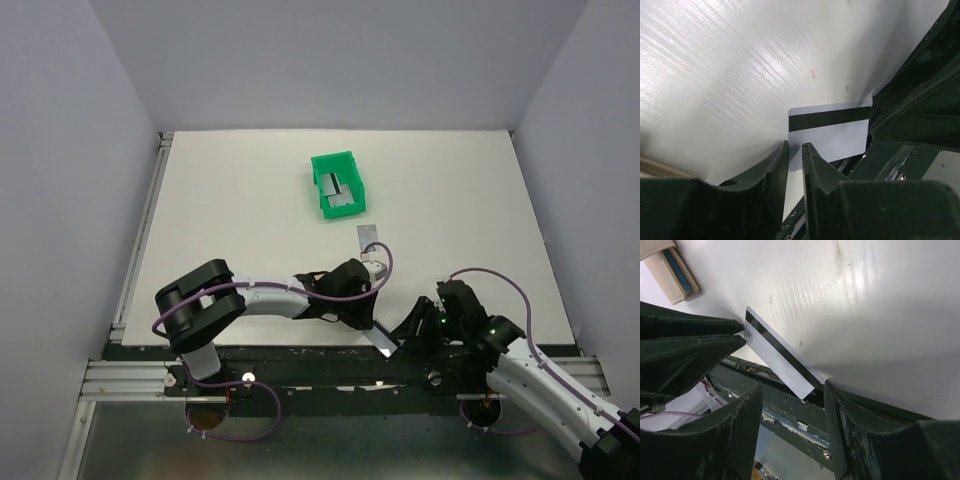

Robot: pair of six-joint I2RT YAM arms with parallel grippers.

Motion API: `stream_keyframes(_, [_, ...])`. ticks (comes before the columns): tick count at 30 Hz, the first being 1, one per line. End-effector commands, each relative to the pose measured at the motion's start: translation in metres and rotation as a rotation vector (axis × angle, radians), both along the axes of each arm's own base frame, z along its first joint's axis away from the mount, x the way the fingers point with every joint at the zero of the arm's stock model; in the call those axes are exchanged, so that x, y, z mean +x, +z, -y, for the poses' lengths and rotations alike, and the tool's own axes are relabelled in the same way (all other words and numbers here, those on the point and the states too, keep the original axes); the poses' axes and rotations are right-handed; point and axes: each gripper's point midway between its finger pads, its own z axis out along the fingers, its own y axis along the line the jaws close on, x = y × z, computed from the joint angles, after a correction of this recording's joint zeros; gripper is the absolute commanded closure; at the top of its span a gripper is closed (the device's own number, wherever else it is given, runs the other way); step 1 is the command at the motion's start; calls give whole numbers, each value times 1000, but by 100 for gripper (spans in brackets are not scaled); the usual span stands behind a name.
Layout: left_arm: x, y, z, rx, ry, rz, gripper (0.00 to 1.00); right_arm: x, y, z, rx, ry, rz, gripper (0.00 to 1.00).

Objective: Put the credit cards into the card holder
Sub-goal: Pick up the credit card at the corner of the board.

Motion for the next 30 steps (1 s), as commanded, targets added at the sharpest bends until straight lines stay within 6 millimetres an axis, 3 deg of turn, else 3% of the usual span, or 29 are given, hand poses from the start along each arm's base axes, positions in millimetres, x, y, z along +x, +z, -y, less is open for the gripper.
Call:
stream_keyframes(1, [-3, -8, 0, 13, -1, -28, 67, -30, -15, 17, -64, 35, -90, 40])
stream_keyframes(8, [-6, -15, -3, 18, 7, -46, 67, -43, -17, 18, -46, 59, -116, 40])
stream_keyframes(30, [-8, -16, 0, 26, -10, -62, 67, -26, -44, 0, 22, 29, -118, 40])
